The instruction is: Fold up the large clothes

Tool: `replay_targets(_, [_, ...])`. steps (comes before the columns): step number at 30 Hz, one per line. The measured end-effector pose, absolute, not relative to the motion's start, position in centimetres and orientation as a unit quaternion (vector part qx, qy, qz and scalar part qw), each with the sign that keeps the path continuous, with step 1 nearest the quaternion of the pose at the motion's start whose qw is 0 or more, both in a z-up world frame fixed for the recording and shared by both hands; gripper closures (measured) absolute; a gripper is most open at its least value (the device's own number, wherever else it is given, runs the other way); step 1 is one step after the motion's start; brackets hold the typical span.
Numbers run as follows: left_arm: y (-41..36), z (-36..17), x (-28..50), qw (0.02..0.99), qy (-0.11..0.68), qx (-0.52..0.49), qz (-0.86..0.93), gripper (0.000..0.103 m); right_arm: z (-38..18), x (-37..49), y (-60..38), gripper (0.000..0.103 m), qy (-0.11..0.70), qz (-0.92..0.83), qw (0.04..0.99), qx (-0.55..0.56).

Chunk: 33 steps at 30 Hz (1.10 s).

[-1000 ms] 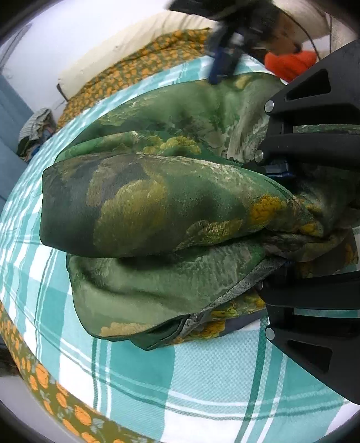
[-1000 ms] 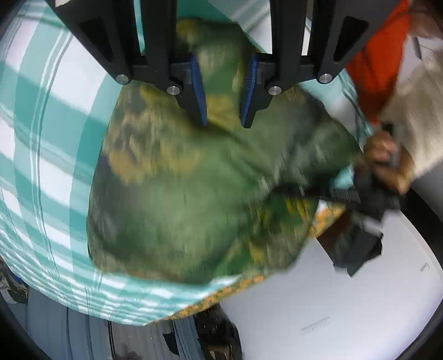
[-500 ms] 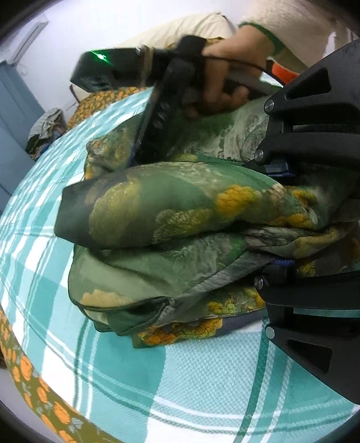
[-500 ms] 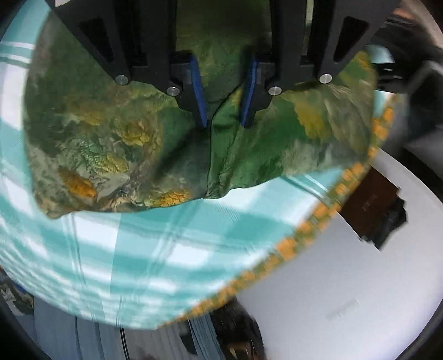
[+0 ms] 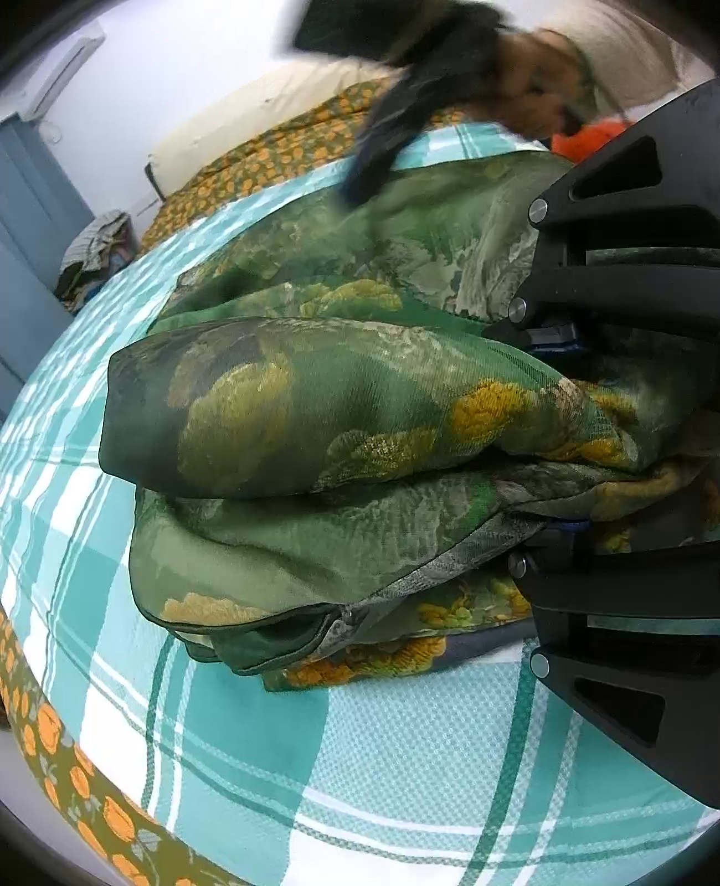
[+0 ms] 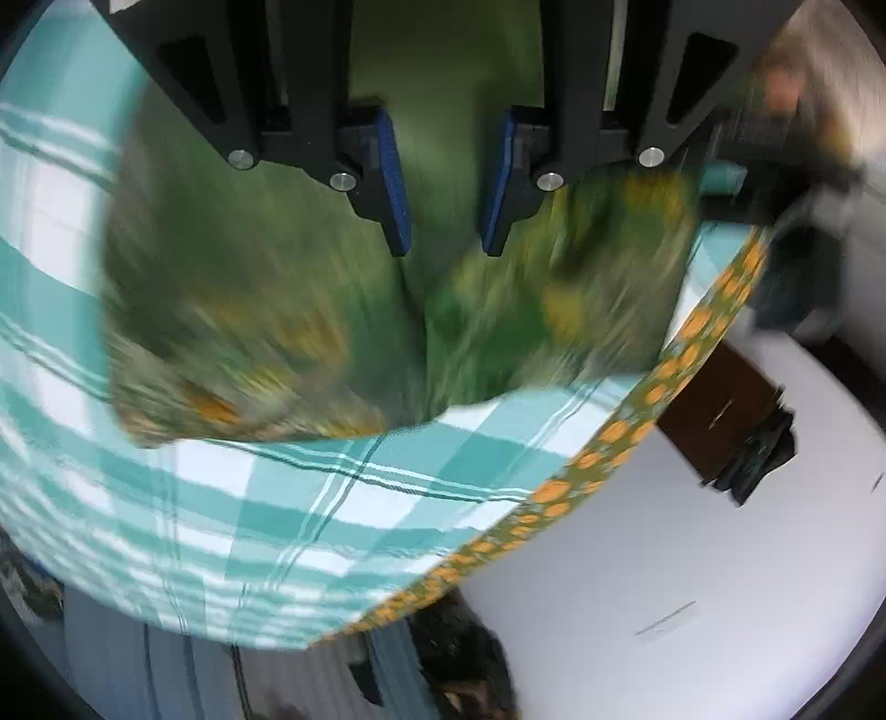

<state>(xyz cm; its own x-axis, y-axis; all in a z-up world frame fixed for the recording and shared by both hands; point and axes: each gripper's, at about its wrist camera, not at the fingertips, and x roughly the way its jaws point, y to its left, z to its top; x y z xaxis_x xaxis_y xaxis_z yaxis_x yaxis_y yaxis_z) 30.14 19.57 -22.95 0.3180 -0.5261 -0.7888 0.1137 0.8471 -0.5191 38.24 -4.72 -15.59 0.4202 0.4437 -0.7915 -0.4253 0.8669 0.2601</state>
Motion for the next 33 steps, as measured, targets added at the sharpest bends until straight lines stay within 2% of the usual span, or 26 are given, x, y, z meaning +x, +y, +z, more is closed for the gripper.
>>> replay_targets(7, [19.0,-23.1,30.1,0.79,0.546,-0.192,-0.201,0.059,-15.8,25.3,-11.7,0.076,0.474,0.22,0.852,0.013])
replay_targets(13, [18.7,-23.2,29.8,0.794,0.543,-0.191,-0.194,0.058,-20.5,27.0,-11.6,0.074,0.528,0.199,0.824,0.049])
replay_targets(17, [18.6,-23.0,29.7,0.795,0.541,-0.199,-0.188,0.057,-20.3,26.7,-11.1,0.074,0.529,0.202,0.824,0.024])
replay_targets(19, [18.7,-22.7,29.6,0.794,0.542,-0.207,-0.183,0.054,-19.2,26.7,-11.0,0.074,0.53,0.2,0.824,0.016])
replay_targets(21, [18.9,-21.7,29.1,0.797,0.537,-0.215,-0.174,0.043,-17.3,26.3,-10.4,0.072,0.519,0.187,0.834,-0.008])
replay_targets(27, [20.6,-18.7,27.3,0.808,0.519,-0.229,-0.158,0.026,-12.1,25.9,-6.5,0.071,0.442,0.201,0.873,-0.048])
replay_targets(29, [22.4,-17.6,26.2,0.817,0.504,-0.237,-0.148,0.021,-12.0,26.7,-3.7,0.071,0.437,0.236,0.866,-0.052])
replay_targets(33, [26.5,-17.7,24.8,0.818,0.487,-0.283,-0.118,0.017,-14.1,28.4,0.8,0.069,0.452,0.281,0.845,-0.051])
